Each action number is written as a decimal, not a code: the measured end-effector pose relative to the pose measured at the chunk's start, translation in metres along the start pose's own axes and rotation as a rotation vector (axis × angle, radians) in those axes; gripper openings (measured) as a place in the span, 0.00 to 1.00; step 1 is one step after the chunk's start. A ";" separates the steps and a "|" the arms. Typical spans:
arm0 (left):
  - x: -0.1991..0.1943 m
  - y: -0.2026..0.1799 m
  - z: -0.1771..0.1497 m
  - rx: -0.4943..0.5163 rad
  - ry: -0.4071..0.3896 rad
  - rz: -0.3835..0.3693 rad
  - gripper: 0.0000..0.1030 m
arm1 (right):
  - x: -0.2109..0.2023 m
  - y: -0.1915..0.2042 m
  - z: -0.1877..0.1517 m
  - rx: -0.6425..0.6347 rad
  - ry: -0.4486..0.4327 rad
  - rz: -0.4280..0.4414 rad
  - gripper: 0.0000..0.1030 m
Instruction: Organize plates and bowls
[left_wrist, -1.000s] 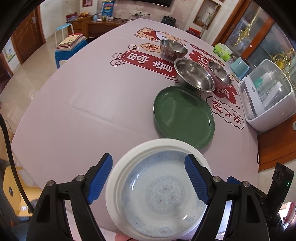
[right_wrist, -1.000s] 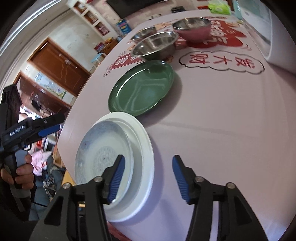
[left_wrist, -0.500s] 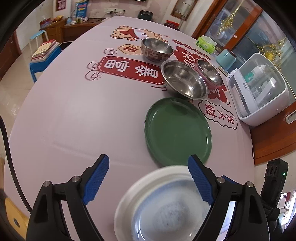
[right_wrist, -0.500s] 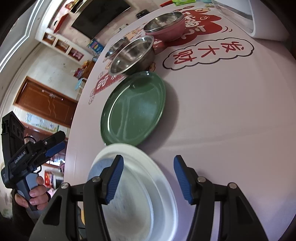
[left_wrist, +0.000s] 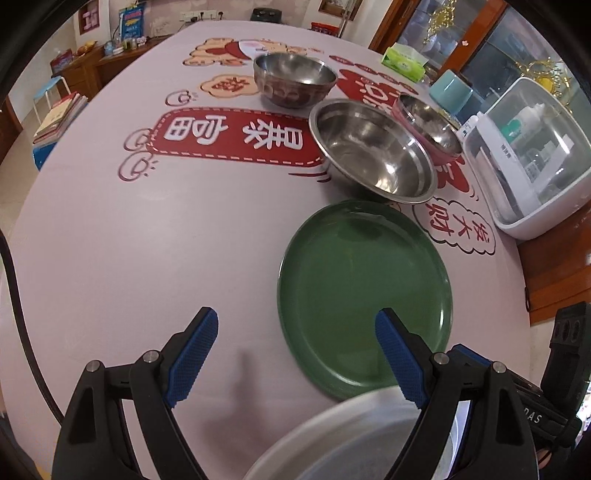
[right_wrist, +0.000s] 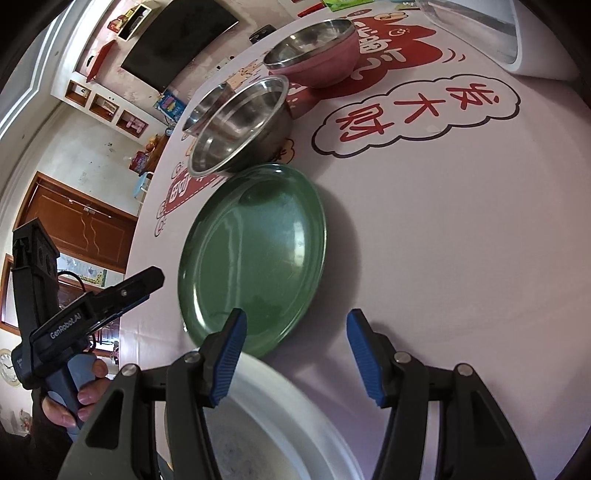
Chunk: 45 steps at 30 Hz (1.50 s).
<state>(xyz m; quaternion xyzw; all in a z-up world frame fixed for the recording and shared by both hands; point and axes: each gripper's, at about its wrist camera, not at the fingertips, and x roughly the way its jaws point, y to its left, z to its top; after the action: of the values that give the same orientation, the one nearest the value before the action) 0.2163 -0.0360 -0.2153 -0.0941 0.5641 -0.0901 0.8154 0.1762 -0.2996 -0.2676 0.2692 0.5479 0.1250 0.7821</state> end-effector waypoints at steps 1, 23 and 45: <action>0.004 0.000 0.001 -0.006 0.007 -0.009 0.84 | 0.002 -0.001 0.001 0.004 0.004 0.003 0.55; 0.044 -0.006 0.005 -0.024 0.086 -0.030 0.65 | 0.016 0.004 0.019 -0.046 0.023 -0.008 0.33; 0.040 0.008 0.004 -0.036 0.107 -0.049 0.26 | 0.009 -0.002 0.014 -0.014 0.006 -0.052 0.11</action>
<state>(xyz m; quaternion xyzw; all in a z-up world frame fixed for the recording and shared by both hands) 0.2342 -0.0379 -0.2525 -0.1178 0.6058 -0.1046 0.7799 0.1924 -0.3006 -0.2719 0.2491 0.5562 0.1094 0.7852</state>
